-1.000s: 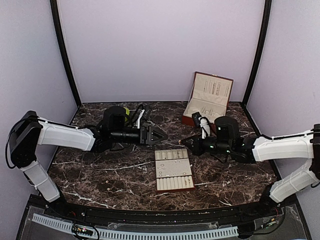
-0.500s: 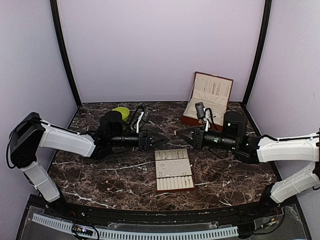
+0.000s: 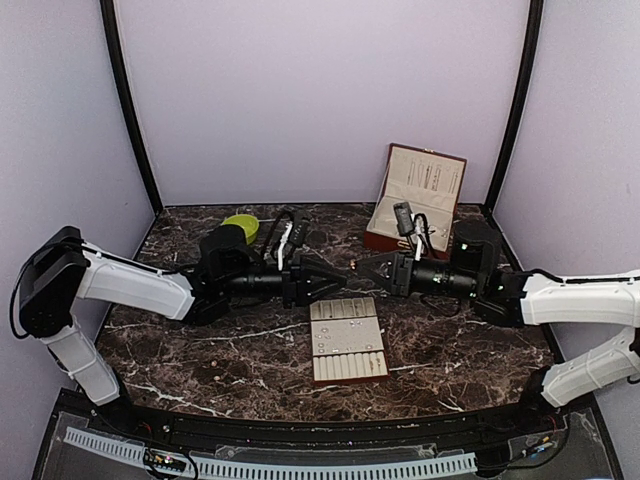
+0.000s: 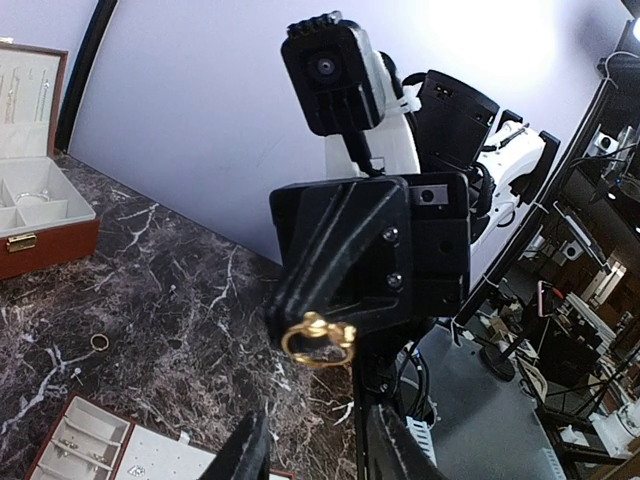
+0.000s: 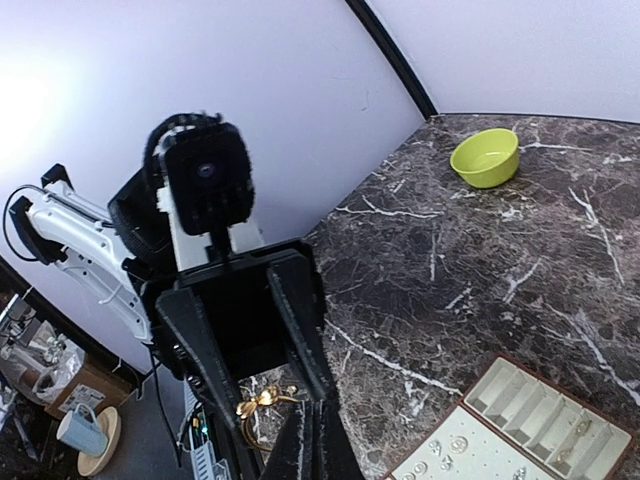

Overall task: Organize the mixed jewelry
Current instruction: Pass from the right arm to the left

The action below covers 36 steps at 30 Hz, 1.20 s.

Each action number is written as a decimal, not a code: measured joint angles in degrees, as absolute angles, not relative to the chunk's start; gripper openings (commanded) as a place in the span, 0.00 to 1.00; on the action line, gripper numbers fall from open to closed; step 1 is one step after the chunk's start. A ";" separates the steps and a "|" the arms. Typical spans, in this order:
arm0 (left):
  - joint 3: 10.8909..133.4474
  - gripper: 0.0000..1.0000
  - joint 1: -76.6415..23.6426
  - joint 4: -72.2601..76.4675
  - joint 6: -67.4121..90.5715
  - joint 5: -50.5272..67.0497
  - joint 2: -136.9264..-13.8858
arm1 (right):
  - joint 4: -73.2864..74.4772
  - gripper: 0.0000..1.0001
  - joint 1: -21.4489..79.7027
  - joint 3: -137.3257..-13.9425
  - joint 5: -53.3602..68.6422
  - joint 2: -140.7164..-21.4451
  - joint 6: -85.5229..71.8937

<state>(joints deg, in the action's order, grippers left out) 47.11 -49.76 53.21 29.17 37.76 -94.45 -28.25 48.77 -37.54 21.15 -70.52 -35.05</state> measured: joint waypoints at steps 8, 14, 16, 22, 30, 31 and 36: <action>48.80 0.37 -53.01 46.83 24.01 28.86 -92.71 | -19.05 0.00 50.11 -40.45 8.03 -70.22 -34.81; 51.37 0.34 -53.17 44.27 25.78 24.36 -92.86 | -14.94 0.00 53.21 -42.78 -0.67 -71.35 -34.54; 51.86 0.32 -53.12 43.90 26.46 23.27 -93.08 | -14.11 0.00 53.93 -43.18 -2.28 -71.75 -34.52; 52.75 0.28 -53.17 42.24 27.86 21.69 -94.15 | -13.17 0.00 54.46 -43.27 -5.02 -72.16 -34.50; 53.60 0.28 -53.17 39.90 28.84 20.51 -94.98 | -13.17 0.00 54.46 -43.27 -5.63 -72.18 -34.35; 53.78 0.28 -53.15 39.72 28.97 20.49 -95.15 | -13.19 0.00 54.46 -43.29 -5.63 -72.23 -34.35; 55.05 0.26 -53.17 39.72 29.19 20.53 -96.03 | -13.19 0.00 54.46 -43.29 -5.61 -72.99 -34.30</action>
